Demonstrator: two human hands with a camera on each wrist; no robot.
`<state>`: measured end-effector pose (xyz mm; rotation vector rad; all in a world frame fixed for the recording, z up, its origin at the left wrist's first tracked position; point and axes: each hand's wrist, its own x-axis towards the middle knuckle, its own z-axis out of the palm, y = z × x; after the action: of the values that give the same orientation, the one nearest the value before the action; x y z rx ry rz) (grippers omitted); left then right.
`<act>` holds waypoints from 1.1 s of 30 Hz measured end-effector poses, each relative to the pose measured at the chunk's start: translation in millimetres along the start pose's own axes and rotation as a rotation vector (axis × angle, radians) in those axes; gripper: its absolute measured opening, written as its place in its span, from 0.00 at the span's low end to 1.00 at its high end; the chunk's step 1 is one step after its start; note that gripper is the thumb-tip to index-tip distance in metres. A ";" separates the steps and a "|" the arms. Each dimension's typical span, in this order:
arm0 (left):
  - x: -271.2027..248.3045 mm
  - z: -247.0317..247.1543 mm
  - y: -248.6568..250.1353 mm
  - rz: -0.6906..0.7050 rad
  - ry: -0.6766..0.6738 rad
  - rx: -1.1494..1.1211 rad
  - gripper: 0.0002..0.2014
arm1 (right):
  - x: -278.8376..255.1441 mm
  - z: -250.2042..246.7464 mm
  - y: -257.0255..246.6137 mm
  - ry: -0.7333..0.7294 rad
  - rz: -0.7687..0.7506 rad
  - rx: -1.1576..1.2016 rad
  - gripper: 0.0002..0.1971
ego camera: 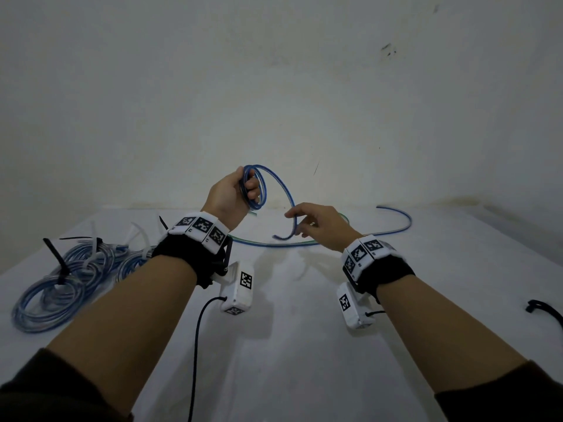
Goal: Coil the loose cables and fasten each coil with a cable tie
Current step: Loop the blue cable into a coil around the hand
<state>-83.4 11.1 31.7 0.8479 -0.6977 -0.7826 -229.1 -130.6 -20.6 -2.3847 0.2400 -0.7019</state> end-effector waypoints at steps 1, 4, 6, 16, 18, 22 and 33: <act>-0.4 0.4 -1.4 -0.008 -0.017 -0.014 0.19 | 0.1 2.0 -0.3 0.022 -0.006 0.049 0.12; -1.6 2.6 -5.6 -0.035 -0.038 -0.065 0.19 | 1.4 6.5 -3.5 0.085 -0.017 0.127 0.06; -1.3 4.8 -8.5 -0.048 -0.036 -0.087 0.20 | 2.2 9.2 -6.3 0.092 -0.018 0.116 0.05; 1.9 20.4 -23.4 0.052 -0.038 0.195 0.10 | 3.3 18.1 -18.3 0.020 0.030 0.146 0.06; 1.8 21.5 -25.6 0.059 -0.063 0.318 0.11 | 0.8 14.6 -19.5 0.032 0.062 0.181 0.06; -1.8 22.7 -25.6 0.044 -0.160 0.530 0.14 | 3.4 -1.7 -11.0 0.387 -0.046 0.120 0.08; 0.9 55.2 -54.4 -0.033 -0.161 0.795 0.20 | -11.5 -31.7 -10.0 0.166 -0.073 0.238 0.07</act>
<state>-143.5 -34.0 12.6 1.5236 -1.1715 -0.5982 -256.0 -135.6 1.5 -2.1202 0.1307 -0.9114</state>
